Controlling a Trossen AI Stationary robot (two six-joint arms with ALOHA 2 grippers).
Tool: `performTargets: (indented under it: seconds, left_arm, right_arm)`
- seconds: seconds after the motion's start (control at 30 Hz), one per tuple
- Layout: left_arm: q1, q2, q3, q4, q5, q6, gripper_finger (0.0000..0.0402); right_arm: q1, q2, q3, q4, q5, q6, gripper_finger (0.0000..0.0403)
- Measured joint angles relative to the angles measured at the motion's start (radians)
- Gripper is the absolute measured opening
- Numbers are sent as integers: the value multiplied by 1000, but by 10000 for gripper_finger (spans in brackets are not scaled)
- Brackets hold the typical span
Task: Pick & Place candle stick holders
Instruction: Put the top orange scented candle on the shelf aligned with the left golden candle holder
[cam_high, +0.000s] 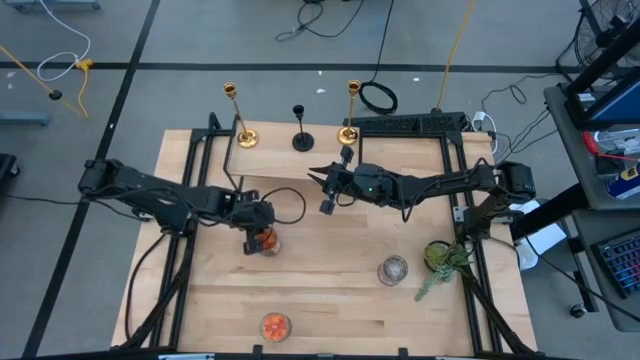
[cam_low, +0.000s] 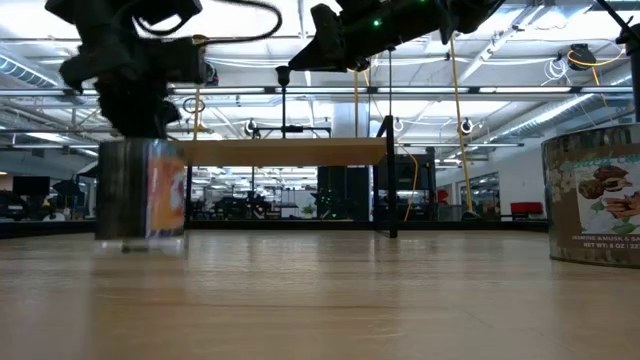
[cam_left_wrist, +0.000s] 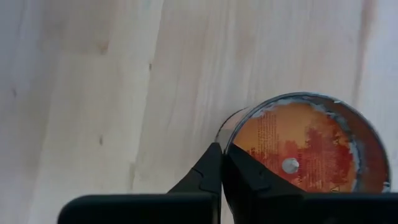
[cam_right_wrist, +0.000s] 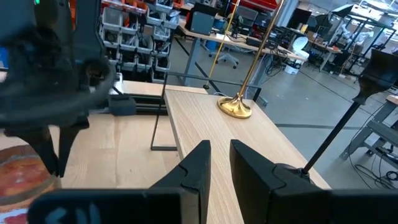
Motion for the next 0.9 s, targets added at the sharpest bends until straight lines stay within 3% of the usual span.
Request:
performTargets:
  seconds: [0.23, 0.37, 0.6, 0.73, 0.9]
  left_arm:
    - [-1, -1, 137, -68, -46, 57, 5]
    - [2, -1, 247, -127, -183, 14, 8]
    - [62, -3, 515, -432, -350, -67, 5]
    - [151, -7, 611, -571, -337, -66, 5]
    - [298, -15, 618, -641, -306, -21, 4]
  right_arm:
    - [0, 0, 0, 0, 0, 0, 55]
    - [0, 0, 0, 0, 0, 0, 55]
    - [0, 0, 0, 0, 0, 7, 55]
    - [0, 0, 0, 0, -1, 10, 55]
    - [0, 0, 0, 0, -1, 10, 55]
